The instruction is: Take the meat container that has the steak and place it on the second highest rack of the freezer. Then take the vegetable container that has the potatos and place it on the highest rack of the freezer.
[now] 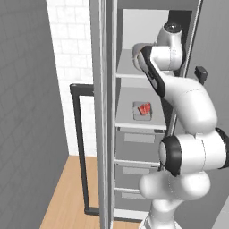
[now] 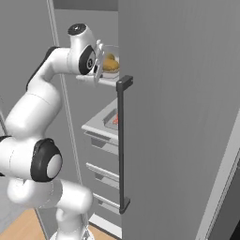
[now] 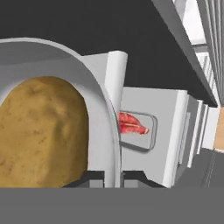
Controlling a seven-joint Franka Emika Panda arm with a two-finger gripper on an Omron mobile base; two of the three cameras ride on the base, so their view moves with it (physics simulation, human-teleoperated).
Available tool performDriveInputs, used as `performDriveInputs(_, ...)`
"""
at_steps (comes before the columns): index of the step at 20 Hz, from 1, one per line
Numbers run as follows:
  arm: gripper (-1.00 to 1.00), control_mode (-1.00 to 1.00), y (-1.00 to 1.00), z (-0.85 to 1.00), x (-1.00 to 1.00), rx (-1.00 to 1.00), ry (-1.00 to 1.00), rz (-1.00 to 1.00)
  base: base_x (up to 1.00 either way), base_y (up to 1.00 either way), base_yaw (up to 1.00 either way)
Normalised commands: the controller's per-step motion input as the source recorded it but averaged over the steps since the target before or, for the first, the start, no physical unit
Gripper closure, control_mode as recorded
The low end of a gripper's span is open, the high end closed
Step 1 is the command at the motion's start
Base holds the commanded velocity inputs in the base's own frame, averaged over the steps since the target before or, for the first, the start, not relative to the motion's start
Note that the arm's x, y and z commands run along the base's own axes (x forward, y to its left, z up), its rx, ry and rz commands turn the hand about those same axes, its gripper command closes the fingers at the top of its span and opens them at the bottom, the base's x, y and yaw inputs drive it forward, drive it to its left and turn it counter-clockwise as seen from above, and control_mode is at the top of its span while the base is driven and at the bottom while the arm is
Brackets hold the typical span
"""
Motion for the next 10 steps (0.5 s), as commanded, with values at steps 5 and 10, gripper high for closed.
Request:
performDriveInputs(5,1.0,-1.0,-0.04,-0.02,0.68,0.0,0.01,0.0,0.0,0.0,0.0)
performDriveInputs(10,1.0,-1.0,-0.08,-0.15,0.66,0.0,0.0,-0.02,0.0,0.0,0.0)
